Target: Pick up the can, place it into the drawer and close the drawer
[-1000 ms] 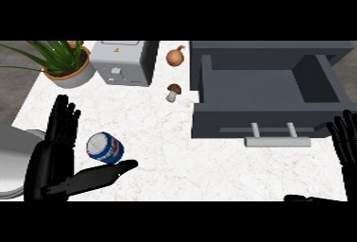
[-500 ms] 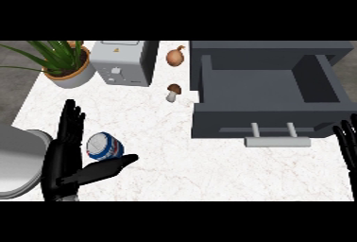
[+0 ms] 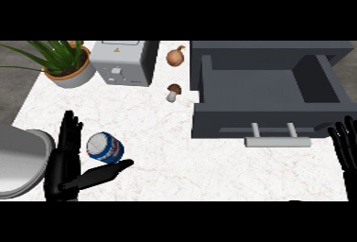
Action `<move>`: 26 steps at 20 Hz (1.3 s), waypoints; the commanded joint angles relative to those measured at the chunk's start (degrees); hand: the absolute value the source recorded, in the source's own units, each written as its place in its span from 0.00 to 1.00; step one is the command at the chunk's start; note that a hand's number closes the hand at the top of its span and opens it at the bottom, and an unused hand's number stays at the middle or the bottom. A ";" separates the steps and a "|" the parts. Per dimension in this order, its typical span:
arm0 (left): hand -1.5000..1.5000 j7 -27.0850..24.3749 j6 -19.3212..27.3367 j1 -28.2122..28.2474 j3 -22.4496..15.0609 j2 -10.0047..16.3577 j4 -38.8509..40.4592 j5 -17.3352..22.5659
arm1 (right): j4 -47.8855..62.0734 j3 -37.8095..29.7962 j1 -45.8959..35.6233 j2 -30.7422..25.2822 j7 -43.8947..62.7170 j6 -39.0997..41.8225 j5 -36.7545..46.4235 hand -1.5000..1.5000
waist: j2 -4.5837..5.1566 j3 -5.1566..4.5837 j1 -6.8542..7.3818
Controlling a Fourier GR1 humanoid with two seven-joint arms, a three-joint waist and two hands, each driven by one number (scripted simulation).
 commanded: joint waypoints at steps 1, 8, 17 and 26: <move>0.00 -5.12 -0.98 1.12 1.27 -0.22 5.21 1.31 | 4.21 -1.26 -2.38 -0.73 -1.97 1.09 -0.28 0.00 | 0.02 0.01 0.05; 0.00 -11.53 -2.33 5.57 2.04 -0.57 8.07 2.93 | 2.50 -1.49 -2.85 0.17 0.60 0.42 0.27 0.00 | 0.01 0.01 0.13; 0.00 -17.66 -6.51 4.12 6.27 1.19 16.48 6.51 | -6.97 0.61 2.71 2.66 3.68 0.71 1.27 0.00 | -0.03 0.00 -0.08; 0.00 -24.26 -8.01 -0.76 10.57 1.50 28.40 8.99 | -3.06 -0.50 -3.16 1.95 4.21 0.06 1.99 0.00 | 0.03 0.00 0.01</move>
